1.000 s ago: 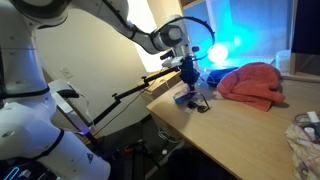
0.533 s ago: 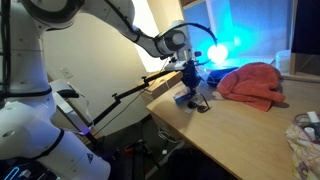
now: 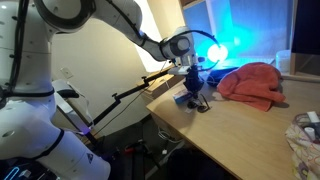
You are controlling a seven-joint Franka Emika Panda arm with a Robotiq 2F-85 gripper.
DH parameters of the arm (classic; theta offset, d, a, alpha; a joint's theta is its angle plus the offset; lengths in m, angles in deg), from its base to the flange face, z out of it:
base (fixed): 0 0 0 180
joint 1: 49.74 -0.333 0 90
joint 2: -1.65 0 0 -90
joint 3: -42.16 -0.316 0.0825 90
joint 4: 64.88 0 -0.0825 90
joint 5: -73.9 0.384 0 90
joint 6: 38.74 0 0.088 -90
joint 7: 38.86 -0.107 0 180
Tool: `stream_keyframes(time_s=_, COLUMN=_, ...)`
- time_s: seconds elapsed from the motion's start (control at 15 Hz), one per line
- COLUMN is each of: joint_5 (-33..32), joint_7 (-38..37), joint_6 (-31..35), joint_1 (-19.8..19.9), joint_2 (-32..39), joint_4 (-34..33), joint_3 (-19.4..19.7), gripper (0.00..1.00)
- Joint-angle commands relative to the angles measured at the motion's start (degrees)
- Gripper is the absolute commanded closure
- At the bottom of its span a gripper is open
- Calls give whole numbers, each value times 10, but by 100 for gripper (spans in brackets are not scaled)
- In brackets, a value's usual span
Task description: Fold the sunglasses.
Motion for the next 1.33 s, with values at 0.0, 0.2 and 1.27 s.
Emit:
stream_keyframes(time_s=0.0, joint_5=4, joint_7=3, joint_6=-26, joint_1=-6, joint_2=21, joint_4=-32, joint_3=8, gripper=100)
stream_keyframes(time_s=0.2, joint_5=5, joint_7=4, joint_6=-30, joint_1=-6, joint_2=33, joint_4=-44, joint_3=10, gripper=100)
stream_keyframes(time_s=1.27, joint_5=11, joint_7=15, joint_6=-69, joint_1=-4, joint_2=84, joint_4=-104, joint_3=8, gripper=100)
